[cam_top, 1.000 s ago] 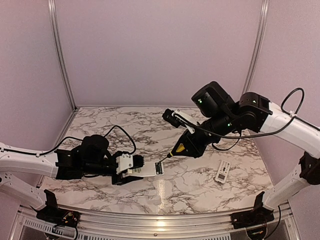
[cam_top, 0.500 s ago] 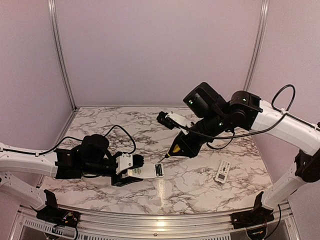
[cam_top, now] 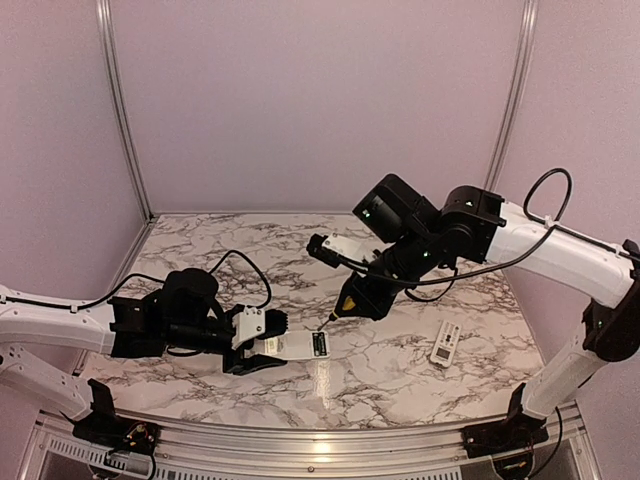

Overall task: Unload the batteries from the remote control
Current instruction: Remove the battery from the remote control without the battery cover.

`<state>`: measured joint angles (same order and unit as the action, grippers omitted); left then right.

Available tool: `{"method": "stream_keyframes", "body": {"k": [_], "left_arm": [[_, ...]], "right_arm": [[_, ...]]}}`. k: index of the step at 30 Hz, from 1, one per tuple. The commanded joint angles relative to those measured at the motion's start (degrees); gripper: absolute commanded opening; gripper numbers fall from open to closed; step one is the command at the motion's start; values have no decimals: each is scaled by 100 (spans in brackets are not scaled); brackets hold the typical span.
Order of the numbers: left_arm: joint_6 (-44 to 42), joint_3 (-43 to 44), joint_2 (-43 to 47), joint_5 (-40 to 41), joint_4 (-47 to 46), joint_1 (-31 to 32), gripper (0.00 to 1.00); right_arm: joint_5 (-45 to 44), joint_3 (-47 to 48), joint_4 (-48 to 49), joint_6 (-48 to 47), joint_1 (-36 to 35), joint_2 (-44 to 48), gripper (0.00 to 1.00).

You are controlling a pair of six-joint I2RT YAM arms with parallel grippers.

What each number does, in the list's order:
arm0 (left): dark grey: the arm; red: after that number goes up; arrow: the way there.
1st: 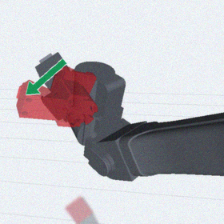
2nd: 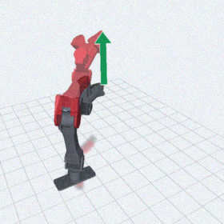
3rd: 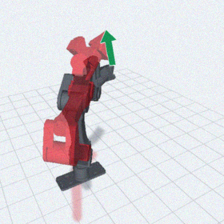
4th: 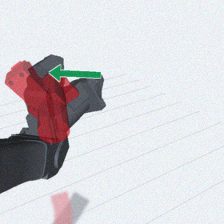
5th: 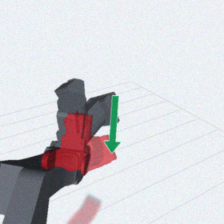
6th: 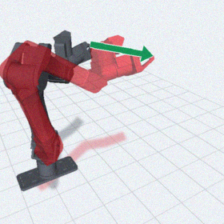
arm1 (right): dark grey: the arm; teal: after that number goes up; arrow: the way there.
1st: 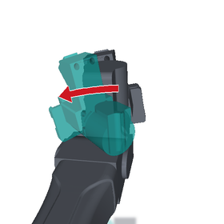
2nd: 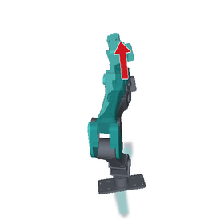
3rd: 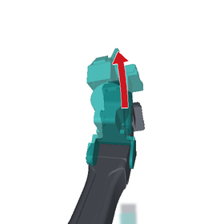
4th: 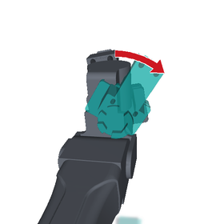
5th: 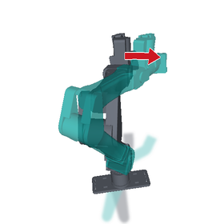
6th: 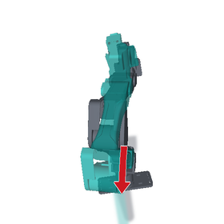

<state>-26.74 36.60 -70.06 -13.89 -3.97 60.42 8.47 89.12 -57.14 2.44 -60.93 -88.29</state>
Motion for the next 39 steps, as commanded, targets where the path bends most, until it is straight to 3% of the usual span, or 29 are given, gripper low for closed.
{"method": "stream_keyframes", "body": {"k": [1, 23, 32, 39], "left_arm": [[70, 172, 42, -157, -73, -22, 0], [75, 182, -77, -240, -125, -22, 0], [-38, 318, -69, -381, 171, -22, 0], [-173, 346, 1, -412, 385, -22, 0]], "right_arm": [[-76, 261, -100, -152, -60, -88, 0], [175, 282, -79, -532, -95, -110, 0], [-663, 80, 75, -1335, -576, 10, 0], [-816, -70, 203, -1899, -613, 289, 0]]}}
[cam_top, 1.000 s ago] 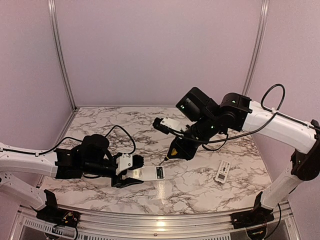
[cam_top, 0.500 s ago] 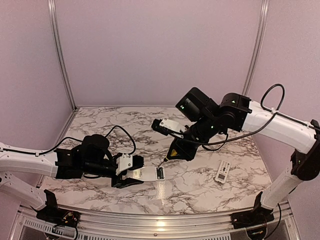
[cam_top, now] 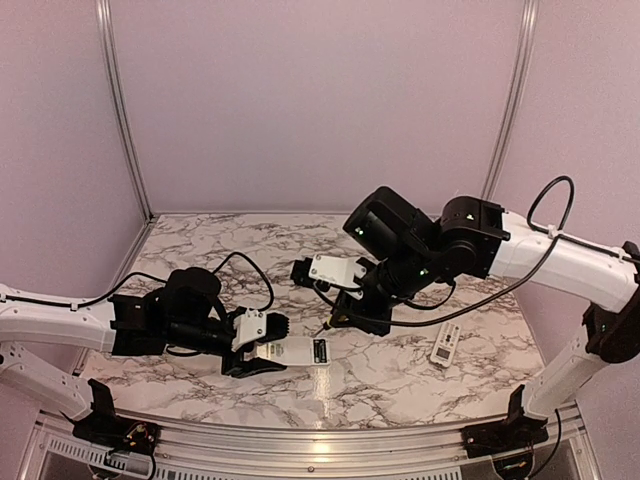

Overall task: Unload the batteries from the remote control
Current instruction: Remove the battery from the remote control without the battery cover.

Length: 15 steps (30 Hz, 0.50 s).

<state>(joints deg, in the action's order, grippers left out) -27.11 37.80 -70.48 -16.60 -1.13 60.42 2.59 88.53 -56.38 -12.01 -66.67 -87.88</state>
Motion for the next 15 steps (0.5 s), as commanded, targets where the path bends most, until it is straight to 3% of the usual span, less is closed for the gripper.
{"method": "stream_keyframes", "body": {"k": [1, 15], "left_arm": [[-148, 232, 49, -133, 103, -22, 0], [-214, 293, -48, -63, 253, -22, 0]], "right_arm": [[-224, -5, 94, -506, -39, 245, 0], [5, -192, 48, -627, -46, 271, 0]]}}
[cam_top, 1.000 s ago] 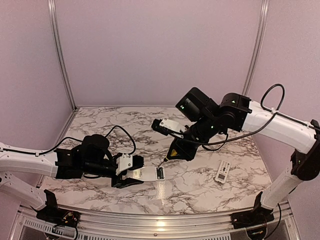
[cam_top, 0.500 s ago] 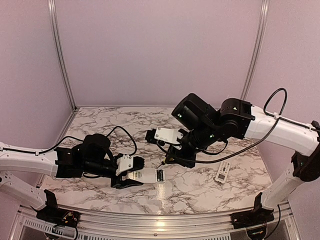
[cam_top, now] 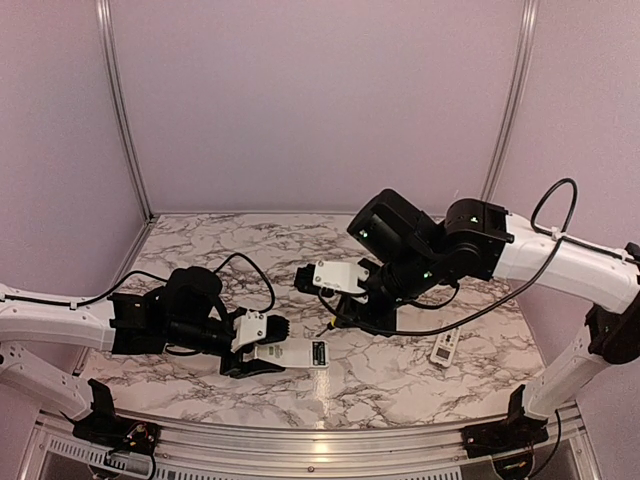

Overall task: Unload the batteries from the remote control
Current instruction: Remove the battery from the remote control without the battery cover.

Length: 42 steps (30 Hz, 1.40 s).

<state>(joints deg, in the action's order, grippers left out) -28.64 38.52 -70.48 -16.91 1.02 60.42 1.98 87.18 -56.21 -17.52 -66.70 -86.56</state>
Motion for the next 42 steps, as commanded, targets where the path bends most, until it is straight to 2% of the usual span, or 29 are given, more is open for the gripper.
{"method": "stream_keyframes", "body": {"k": [1, 20, 32, 42], "left_arm": [[-66, 221, -51, -32, 35, -22, 0], [-52, 186, -60, -38, -31, -22, 0], [-51, 199, -96, -34, -44, -22, 0], [-66, 242, -166, -23, -47, -22, 0]], "right_arm": [[66, -80, 28, -84, -45, 140, 0], [268, -173, 230, -32, -55, 37, 0], [8, -245, 212, -106, -54, -9, 0], [251, -249, 238, -186, -57, -65, 0]]}}
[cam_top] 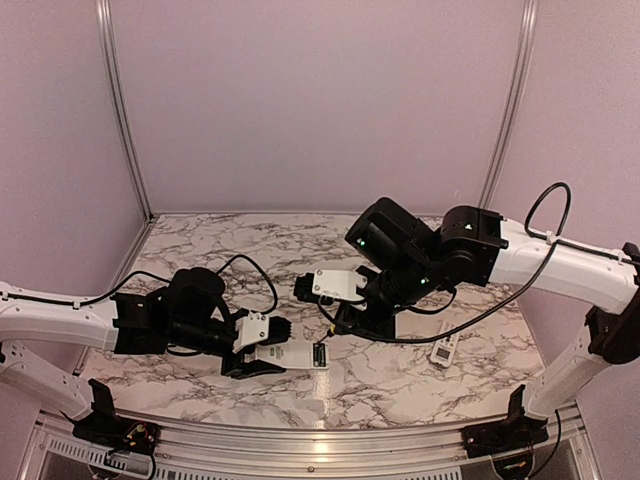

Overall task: Unload the batteries from the remote control
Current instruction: Remove the battery from the remote control without the battery cover.

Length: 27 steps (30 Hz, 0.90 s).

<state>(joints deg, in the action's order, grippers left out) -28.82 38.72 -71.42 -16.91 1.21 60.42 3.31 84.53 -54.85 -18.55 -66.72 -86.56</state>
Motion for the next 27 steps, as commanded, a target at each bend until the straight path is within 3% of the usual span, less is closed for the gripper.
{"method": "stream_keyframes", "body": {"k": [1, 19, 27], "left_arm": [[-48, 226, -74, -22, -147, -22, 0], [-152, 199, -48, 366, -364, -22, 0], [-390, 216, -5, 696, -402, -22, 0]], "right_arm": [[131, 18, 109, -86, -52, -84, 0], [206, -14, -81, -280, -52, -197, 0], [739, 120, -222, -215, 56, -409, 0]]}}
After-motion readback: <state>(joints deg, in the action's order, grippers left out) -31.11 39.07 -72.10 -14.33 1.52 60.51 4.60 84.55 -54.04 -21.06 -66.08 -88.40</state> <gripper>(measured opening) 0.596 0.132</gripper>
